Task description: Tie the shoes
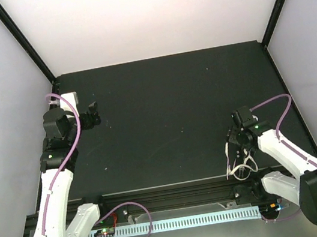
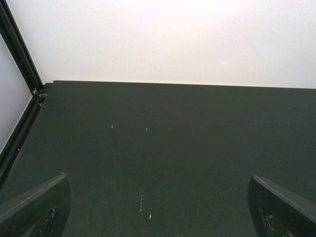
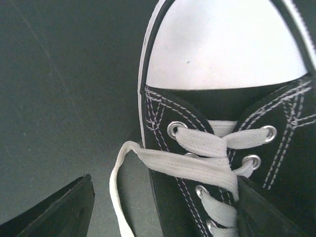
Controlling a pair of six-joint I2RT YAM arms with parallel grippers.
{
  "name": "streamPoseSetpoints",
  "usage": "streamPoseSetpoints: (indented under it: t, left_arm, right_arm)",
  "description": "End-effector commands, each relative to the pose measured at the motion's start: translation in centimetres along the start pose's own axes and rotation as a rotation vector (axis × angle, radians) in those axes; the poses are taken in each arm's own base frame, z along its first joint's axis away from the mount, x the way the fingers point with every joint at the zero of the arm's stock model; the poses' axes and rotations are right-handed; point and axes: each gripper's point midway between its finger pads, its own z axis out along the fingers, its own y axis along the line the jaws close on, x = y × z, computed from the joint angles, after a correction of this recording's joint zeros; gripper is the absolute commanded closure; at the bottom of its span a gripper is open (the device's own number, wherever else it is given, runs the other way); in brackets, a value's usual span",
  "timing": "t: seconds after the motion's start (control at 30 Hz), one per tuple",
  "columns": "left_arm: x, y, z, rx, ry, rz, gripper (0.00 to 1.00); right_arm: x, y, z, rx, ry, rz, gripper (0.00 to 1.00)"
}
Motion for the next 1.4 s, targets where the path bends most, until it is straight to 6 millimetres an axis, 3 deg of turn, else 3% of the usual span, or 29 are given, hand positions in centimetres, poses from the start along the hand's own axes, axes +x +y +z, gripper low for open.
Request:
streamPoseSetpoints:
  t: [0.0, 0.1, 0.13, 0.27, 0.37, 0.5, 0.63, 0.77, 0.9, 1.07, 1.13, 1.2, 1.37]
  left_arm:
    - [-0.6, 0.2, -0.3, -0.011, -0.020, 0.012, 0.01]
    - [-0.5, 0.2, -0.1, -0.005, -0.014, 0.008, 0.01]
    - [-0.4, 0.2, 0.0, -0.005, -0.012, 0.009, 0.01]
    - [-0.3, 0.2, 0.1, -0.006, -0.005, 0.008, 0.01]
    - [-0.4, 0.1, 0.0, 0.000, -0.010, 0.006, 0.01]
    - [-0.5, 0.1, -0.1, 0.000, -0.015, 0.006, 0.01]
    - [-0.4, 0.2, 0.0, -0.007, -0.011, 0.004, 0.01]
    - [-0.3, 0.3, 0.0, -0.010, -0.008, 0.005, 0.01]
    - [-0.2, 0.7, 0.1, -0.030, -0.005, 0.006, 0.01]
    - [0.0, 1.2, 0.3, -0.060, 0.003, 0.011, 0.01]
    - [0.2, 1.3, 0.4, -0.065, 0.009, 0.012, 0.01]
    - [0.4, 1.3, 0.6, -0.066, 0.019, 0.012, 0.01]
    - [0.4, 1.1, 0.7, -0.052, 0.023, 0.008, 0.01]
  right_arm:
    - [1.4, 1.3, 1.1, -0.053, 0.048, -0.002, 0.25]
    - [2.1, 1.6, 1.8, -0.073, 0.070, -0.007, 0.30]
    - [2.3, 1.6, 1.9, -0.077, 0.078, -0.008, 0.37]
    - [3.1, 2.3, 2.5, -0.113, 0.115, -0.035, 0.80]
    - [3.0, 3.6, 2.2, -0.182, 0.120, -0.056, 0.98]
    - [1.6, 6.4, 0.0, -0.299, 0.063, -0.080, 0.98]
    - [-1.1, 11.4, -5.5, -0.459, -0.082, -0.165, 0.98]
    - [-2.1, 16.8, -10.4, -0.576, -0.163, -0.254, 0.98]
    - [-0.9, 23.1, -14.2, -0.664, -0.182, -0.355, 0.98]
    - [3.4, 30.7, -17.4, -0.760, -0.171, -0.505, 0.98]
    - [4.6, 32.1, -17.0, -0.763, -0.144, -0.529, 0.98]
    - [5.4, 32.3, -15.1, -0.736, -0.106, -0.527, 0.98]
    - [6.7, 29.1, -7.9, -0.489, -0.057, -0.543, 0.98]
